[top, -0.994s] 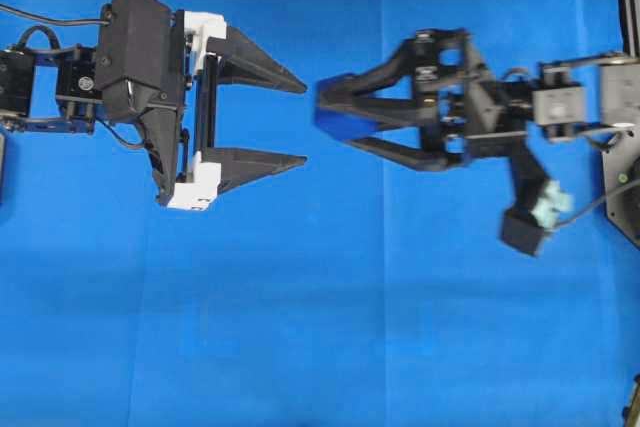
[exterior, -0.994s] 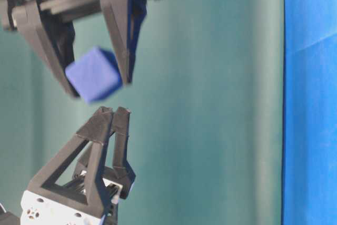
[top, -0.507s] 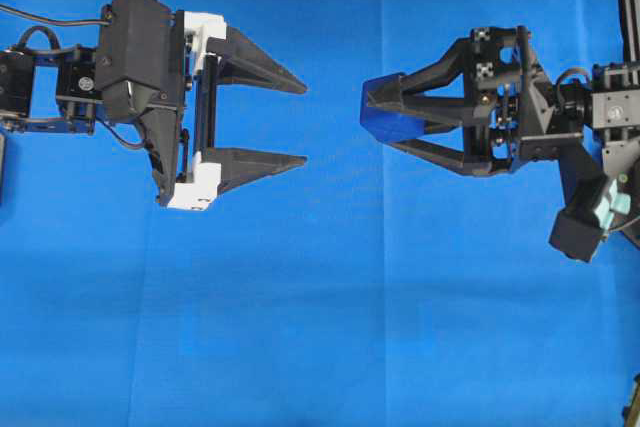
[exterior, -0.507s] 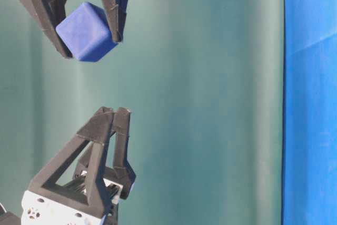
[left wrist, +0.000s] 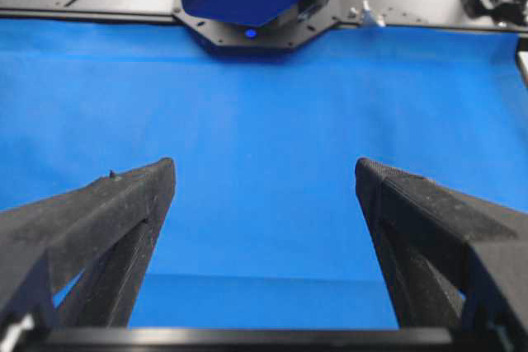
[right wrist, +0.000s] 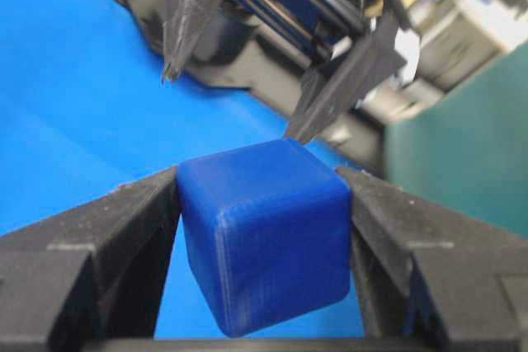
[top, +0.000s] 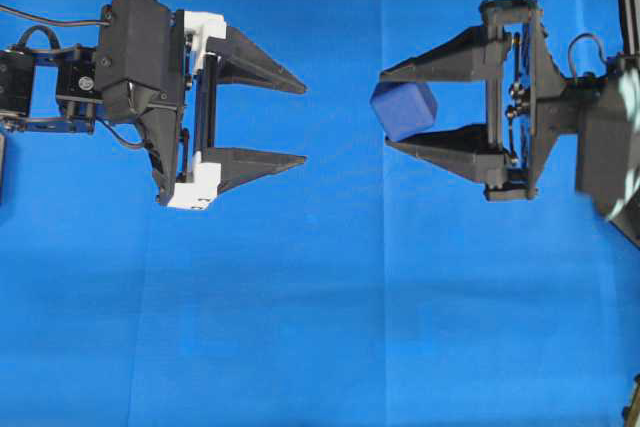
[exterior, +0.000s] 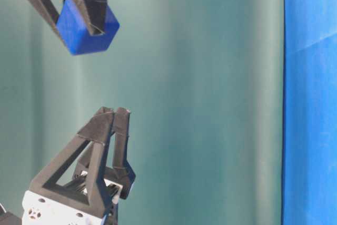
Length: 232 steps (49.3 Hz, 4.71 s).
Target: Handover the blue block to the right arm after grasping it with the left arm, then place it in the designated position.
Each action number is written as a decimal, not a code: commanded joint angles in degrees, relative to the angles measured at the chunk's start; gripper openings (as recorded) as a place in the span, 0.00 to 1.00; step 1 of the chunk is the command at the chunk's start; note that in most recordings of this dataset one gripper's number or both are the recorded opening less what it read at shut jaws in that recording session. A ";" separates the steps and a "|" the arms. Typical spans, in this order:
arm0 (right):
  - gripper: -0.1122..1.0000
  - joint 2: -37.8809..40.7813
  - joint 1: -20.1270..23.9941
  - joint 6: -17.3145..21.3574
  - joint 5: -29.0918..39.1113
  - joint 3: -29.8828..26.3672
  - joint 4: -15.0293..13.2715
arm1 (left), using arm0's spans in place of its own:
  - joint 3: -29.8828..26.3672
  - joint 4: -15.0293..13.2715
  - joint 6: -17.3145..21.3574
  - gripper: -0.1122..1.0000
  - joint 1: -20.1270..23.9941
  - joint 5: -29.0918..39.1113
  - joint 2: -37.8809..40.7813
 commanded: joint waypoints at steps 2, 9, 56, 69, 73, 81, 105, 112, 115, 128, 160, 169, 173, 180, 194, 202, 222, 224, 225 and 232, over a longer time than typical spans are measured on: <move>0.57 -0.70 0.09 6.86 0.97 -0.62 2.02 | -0.44 -0.09 0.09 0.94 0.00 -0.26 -1.14; 0.57 -0.70 0.09 17.14 2.72 -0.62 2.72 | -0.44 0.00 0.09 0.94 0.00 -0.26 -1.23; 0.57 -0.70 0.09 28.13 3.96 -0.62 2.72 | -0.53 -0.09 0.18 0.94 0.00 -0.62 -1.23; 0.57 -0.70 0.09 28.13 3.96 -0.62 2.64 | -0.53 -0.09 0.09 0.94 -0.09 -0.53 -1.23; 0.57 -0.70 0.09 28.13 3.96 -0.62 2.72 | -0.44 -0.09 0.09 0.94 0.00 -0.53 -1.23; 0.57 -0.70 0.09 28.13 3.96 -0.62 2.72 | -0.53 -0.09 0.09 0.94 0.00 -0.53 -1.23; 0.57 -0.70 0.09 28.13 3.96 -0.62 2.64 | -0.53 -0.09 0.09 0.94 0.00 -0.53 -1.23; 0.57 -0.70 0.09 28.39 4.75 -0.62 2.72 | -0.53 -0.09 0.09 0.94 0.00 -0.53 -1.14; 0.57 -0.70 0.09 28.48 5.89 -0.62 2.72 | -0.53 -0.09 0.09 0.94 0.00 -0.62 -1.23; 0.57 -0.70 0.09 30.76 12.22 -0.70 2.72 | -0.53 0.00 0.09 0.94 -0.09 -0.53 -1.23; 0.57 -0.88 0.09 31.55 16.96 -0.79 2.64 | -0.53 -0.09 0.18 0.94 0.00 -0.44 -1.23; 0.57 -0.88 0.09 31.46 16.96 -0.79 2.64 | -0.53 -0.09 0.09 0.94 0.00 -0.44 -1.23; 0.57 -0.88 0.09 31.55 17.05 -0.79 2.64 | -0.53 -0.09 0.09 0.94 0.00 -0.44 -1.23; 0.57 -0.88 0.09 31.55 17.23 -0.70 2.64 | -0.62 -0.09 0.09 0.94 0.00 -0.44 -1.23; 0.57 -0.88 0.18 31.64 20.92 -0.70 2.81 | -0.53 -0.09 0.00 0.94 0.00 -0.44 -1.23; 0.57 -0.88 0.35 31.90 23.03 -0.62 2.72 | -0.53 0.00 0.09 0.94 0.00 -0.35 -1.23; 0.57 3.60 0.44 31.82 18.11 -0.79 2.72 | -0.53 -0.09 0.35 0.94 0.00 -0.44 -1.23; 0.57 4.75 0.44 31.82 16.96 -0.88 2.72 | -0.53 -0.09 0.26 0.94 0.00 -0.35 -1.23; 0.57 5.36 0.44 31.82 16.35 -0.97 2.72 | -0.53 0.00 0.26 0.94 0.00 -0.35 -1.23; 0.57 10.37 0.44 31.82 12.13 -1.41 2.72 | -0.44 -0.09 0.26 0.94 0.00 -0.26 -1.23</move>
